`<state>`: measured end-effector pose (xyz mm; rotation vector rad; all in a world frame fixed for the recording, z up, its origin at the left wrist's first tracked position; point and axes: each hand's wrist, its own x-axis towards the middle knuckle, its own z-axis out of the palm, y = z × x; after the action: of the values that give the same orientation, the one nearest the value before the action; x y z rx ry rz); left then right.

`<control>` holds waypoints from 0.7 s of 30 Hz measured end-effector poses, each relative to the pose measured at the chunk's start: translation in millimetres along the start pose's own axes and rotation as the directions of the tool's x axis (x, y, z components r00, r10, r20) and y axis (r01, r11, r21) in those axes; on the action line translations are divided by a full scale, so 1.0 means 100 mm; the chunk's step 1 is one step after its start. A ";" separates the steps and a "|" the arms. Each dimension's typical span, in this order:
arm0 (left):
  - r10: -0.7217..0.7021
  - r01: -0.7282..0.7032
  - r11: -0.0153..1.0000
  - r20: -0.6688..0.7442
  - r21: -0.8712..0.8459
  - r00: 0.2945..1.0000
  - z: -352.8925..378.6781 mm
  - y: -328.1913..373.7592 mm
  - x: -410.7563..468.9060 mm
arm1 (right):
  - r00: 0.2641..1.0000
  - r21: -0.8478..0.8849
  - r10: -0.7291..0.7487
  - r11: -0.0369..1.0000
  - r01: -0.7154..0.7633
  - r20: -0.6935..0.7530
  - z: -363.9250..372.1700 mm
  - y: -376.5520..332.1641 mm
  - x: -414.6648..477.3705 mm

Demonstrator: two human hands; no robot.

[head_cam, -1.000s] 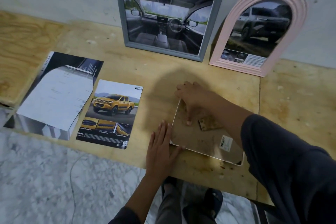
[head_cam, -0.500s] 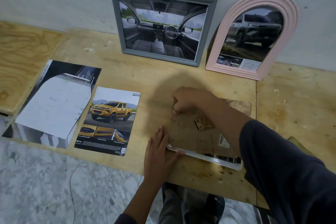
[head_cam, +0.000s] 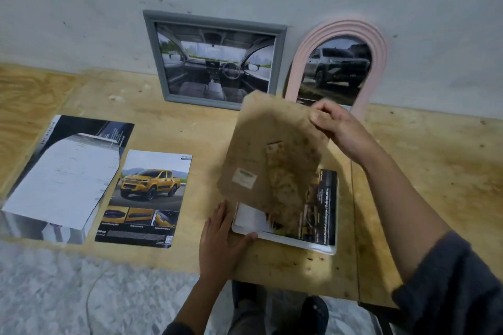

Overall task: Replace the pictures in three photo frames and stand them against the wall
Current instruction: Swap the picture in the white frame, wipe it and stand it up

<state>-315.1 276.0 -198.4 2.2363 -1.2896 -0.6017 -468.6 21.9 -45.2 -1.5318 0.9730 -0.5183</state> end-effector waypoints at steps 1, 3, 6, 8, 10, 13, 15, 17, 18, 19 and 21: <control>-0.020 0.020 1.000 0.020 0.017 1.000 -0.01 0.01 0.00 | 0.991 0.146 0.036 0.989 -0.016 -0.130 -0.18 0.12 -0.24; -0.053 0.051 0.998 0.050 0.047 0.997 -0.01 0.03 -0.01 | 0.921 0.451 0.186 0.892 -0.012 -0.344 -0.47 0.43 -0.77; -0.075 0.071 0.995 0.050 0.072 0.996 -0.03 0.07 -0.01 | 0.721 0.702 0.439 0.706 0.092 -0.536 -0.65 0.86 -1.48; -0.076 0.074 0.995 0.027 0.065 0.997 -0.03 0.09 -0.01 | 0.586 0.737 0.541 0.659 0.152 -0.604 -0.68 1.09 -1.75; -0.075 0.075 0.996 0.011 0.049 0.997 -0.02 0.09 -0.02 | 0.483 0.766 0.619 0.610 0.200 -0.619 -0.70 1.24 -1.83; -0.026 0.025 0.998 0.012 0.061 1.000 0.01 0.06 -0.02 | 0.415 0.794 0.679 0.550 0.258 -0.605 -0.79 1.34 -1.67; 0.004 -0.006 0.998 0.027 0.069 1.000 0.02 0.04 -0.02 | 0.396 0.809 0.707 0.542 0.229 -0.586 -0.84 1.29 -1.51; 0.014 -0.017 0.998 0.043 0.066 0.999 0.04 0.02 -0.02 | 0.354 0.795 0.722 0.595 0.119 -0.594 -0.89 1.29 -1.37; 0.015 -0.017 0.998 0.047 0.061 0.999 0.05 0.00 -0.02 | 0.328 0.782 0.731 0.622 0.041 -0.599 -0.92 1.31 -1.32; 0.014 -0.017 0.998 0.050 0.059 0.999 0.05 -0.01 -0.02 | 0.310 0.762 0.737 0.645 -0.060 -0.600 -0.94 1.29 -1.30; 0.010 -0.013 0.998 0.060 0.062 0.998 0.05 -0.02 -0.02 | 0.280 0.677 0.745 0.667 -0.312 -0.606 -0.94 1.28 -1.31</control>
<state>-317.6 277.3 -203.5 2.2755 -1.3673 -0.6363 -651.8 77.7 -121.3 -0.3031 1.9298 -0.9442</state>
